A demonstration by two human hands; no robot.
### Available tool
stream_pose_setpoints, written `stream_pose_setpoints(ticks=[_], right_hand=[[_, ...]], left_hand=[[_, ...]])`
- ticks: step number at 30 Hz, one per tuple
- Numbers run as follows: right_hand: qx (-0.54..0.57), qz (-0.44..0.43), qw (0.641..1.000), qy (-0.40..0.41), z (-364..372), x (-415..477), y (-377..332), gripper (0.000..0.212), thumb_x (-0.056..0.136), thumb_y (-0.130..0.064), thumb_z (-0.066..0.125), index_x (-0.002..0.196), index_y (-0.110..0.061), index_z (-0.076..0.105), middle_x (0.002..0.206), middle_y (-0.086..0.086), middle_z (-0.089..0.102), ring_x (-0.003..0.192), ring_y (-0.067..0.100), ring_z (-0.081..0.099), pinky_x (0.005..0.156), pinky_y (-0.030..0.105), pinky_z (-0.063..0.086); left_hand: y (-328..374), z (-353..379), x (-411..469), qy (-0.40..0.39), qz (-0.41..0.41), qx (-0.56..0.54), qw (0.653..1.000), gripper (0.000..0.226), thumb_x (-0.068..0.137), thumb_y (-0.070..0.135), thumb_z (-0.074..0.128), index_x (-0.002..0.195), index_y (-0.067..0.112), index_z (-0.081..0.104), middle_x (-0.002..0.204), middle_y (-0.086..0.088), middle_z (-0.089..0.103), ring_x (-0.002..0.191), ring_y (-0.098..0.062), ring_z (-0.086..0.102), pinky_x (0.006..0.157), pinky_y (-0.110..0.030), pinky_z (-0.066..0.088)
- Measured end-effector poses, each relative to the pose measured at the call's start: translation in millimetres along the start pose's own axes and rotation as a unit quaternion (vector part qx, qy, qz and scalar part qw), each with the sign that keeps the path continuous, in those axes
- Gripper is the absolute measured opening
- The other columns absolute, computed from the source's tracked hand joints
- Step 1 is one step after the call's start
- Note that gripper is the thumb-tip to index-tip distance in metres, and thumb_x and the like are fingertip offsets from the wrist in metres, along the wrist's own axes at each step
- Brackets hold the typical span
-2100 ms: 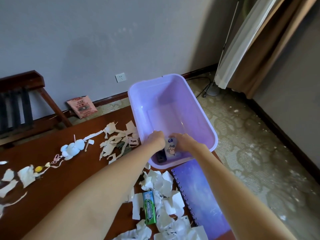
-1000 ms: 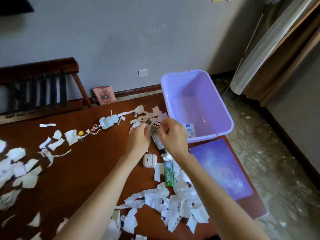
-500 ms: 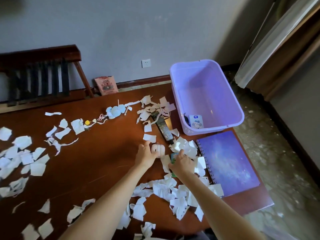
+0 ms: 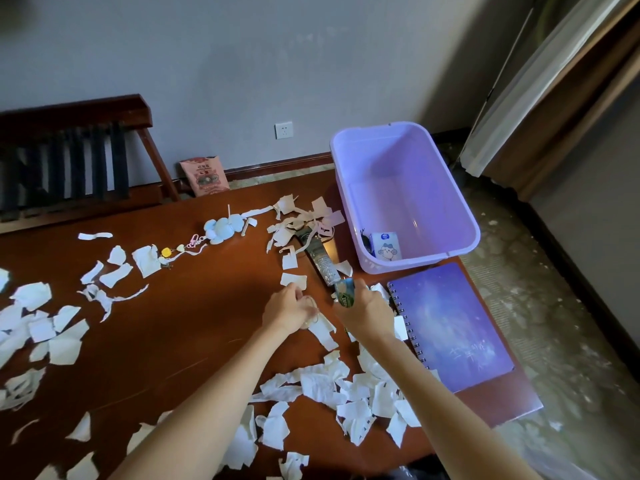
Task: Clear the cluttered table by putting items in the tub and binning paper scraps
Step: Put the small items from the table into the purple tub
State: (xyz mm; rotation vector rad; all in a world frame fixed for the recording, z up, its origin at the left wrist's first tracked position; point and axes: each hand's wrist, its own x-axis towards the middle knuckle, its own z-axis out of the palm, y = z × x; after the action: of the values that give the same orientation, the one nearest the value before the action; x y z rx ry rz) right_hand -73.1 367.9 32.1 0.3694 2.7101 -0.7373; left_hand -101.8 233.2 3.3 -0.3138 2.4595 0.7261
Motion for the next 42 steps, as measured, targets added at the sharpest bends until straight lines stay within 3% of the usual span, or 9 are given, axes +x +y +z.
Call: stream_pose_setpoints(ticks=[11, 15, 21, 26, 29, 32, 36, 39, 42], right_hand=[[0.065, -0.056, 0.99, 0.111, -87.0, 20.8, -34.0, 0.043, 0.086, -0.03, 0.059, 0.12, -0.009, 0.043, 0.084, 0.011, 0.058, 0.077, 0.033, 0.056, 0.061, 0.031, 0.038], [0.055, -0.037, 0.991, 0.113, -113.2, 49.3, -18.6, 0.049, 0.086, -0.029, 0.06, 0.126, -0.008, 0.04, 0.103, 0.019, 0.064, 0.094, 0.039, 0.059, 0.073, 0.038, 0.045], [0.04, 0.034, 0.996, 0.074, -140.6, 94.4, 29.7, 0.052, 0.084, -0.025, 0.062, 0.128, -0.009, 0.04, 0.11, 0.021, 0.062, 0.1, 0.039, 0.06, 0.077, 0.041, 0.048], [-0.048, 0.03, 0.998, 0.022, -145.1, 125.4, 58.5, 0.056, 0.089, -0.021, 0.055, 0.138, -0.015, 0.031, 0.113, 0.021, 0.062, 0.105, 0.036, 0.059, 0.078, 0.039, 0.049], [-0.082, 0.034, 0.996, -0.03, -141.8, 141.2, 72.8, 0.051, 0.091, -0.023, 0.054, 0.136, -0.011, 0.032, 0.117, 0.022, 0.06, 0.109, 0.037, 0.057, 0.081, 0.038, 0.048], [-0.116, 0.029, 0.99, -0.072, -134.1, 151.0, 82.4, 0.048, 0.091, -0.025, 0.053, 0.133, -0.009, 0.035, 0.122, 0.022, 0.058, 0.113, 0.037, 0.056, 0.087, 0.039, 0.047], [-0.132, 0.016, 0.99, -0.057, -133.7, 164.9, 84.8, 0.043, 0.094, -0.016, 0.045, 0.135, -0.009, 0.033, 0.123, 0.023, 0.055, 0.114, 0.039, 0.055, 0.087, 0.042, 0.047], [-0.128, 0.004, 0.991, -0.033, -138.2, 173.1, 82.6, 0.036, 0.096, -0.011, 0.037, 0.132, -0.007, 0.035, 0.122, 0.025, 0.055, 0.114, 0.039, 0.055, 0.086, 0.042, 0.046], [-0.149, -0.009, 0.987, -0.063, -138.7, 176.2, 82.5, 0.036, 0.095, -0.006, 0.035, 0.131, -0.006, 0.036, 0.121, 0.026, 0.055, 0.113, 0.041, 0.055, 0.085, 0.042, 0.047]], left_hand=[[65.9, -88.4, -18.3, 0.053, 0.05, -0.238, 0.968, 0.046, 0.084, 0.026, 0.067, 0.124, 0.014, 0.049, 0.108, -0.002, 0.05, 0.092, -0.016, 0.052, 0.052, -0.015, 0.04], [117.5, -98.9, -14.7, 0.041, 0.129, -0.29, 0.947, 0.033, 0.085, 0.018, 0.066, 0.116, 0.017, 0.054, 0.116, -0.008, 0.055, 0.087, -0.018, 0.061, 0.053, -0.019, 0.052], [181.0, -74.7, 9.3, -0.013, 0.128, -0.273, 0.953, 0.021, 0.085, 0.012, 0.064, 0.102, 0.013, 0.051, 0.104, -0.006, 0.047, 0.077, -0.025, 0.059, 0.072, -0.041, 0.06], [207.5, -36.0, 40.9, -0.047, 0.108, -0.22, 0.968, 0.011, 0.085, 0.012, 0.064, 0.089, 0.015, 0.054, 0.102, -0.01, 0.051, 0.092, -0.024, 0.053, 0.074, -0.03, 0.046], [215.0, -13.8, 59.2, -0.058, 0.07, -0.187, 0.978, 0.023, 0.082, 0.016, 0.069, 0.102, 0.006, 0.065, 0.107, -0.017, 0.062, 0.101, -0.03, 0.061, 0.072, -0.028, 0.041], [219.9, 5.1, 70.9, -0.059, 0.057, -0.121, 0.989, 0.019, 0.084, 0.02, 0.065, 0.099, 0.008, 0.064, 0.099, -0.011, 0.06, 0.091, -0.025, 0.056, 0.074, -0.031, 0.043], [219.7, 23.4, 83.2, -0.072, 0.065, -0.065, 0.993, 0.036, 0.085, 0.032, 0.065, 0.109, 0.005, 0.064, 0.112, -0.012, 0.064, 0.105, -0.027, 0.06, 0.073, -0.03, 0.043], [220.6, 30.1, 87.9, -0.07, 0.072, -0.038, 0.994, 0.028, 0.087, 0.02, 0.063, 0.112, 0.007, 0.063, 0.118, -0.011, 0.063, 0.109, -0.028, 0.059, 0.081, -0.03, 0.045], [225.8, 37.5, 89.5, -0.082, 0.098, -0.014, 0.992, 0.011, 0.088, 0.013, 0.056, 0.083, 0.007, 0.064, 0.089, -0.009, 0.064, 0.09, -0.025, 0.057, 0.073, -0.03, 0.039]])
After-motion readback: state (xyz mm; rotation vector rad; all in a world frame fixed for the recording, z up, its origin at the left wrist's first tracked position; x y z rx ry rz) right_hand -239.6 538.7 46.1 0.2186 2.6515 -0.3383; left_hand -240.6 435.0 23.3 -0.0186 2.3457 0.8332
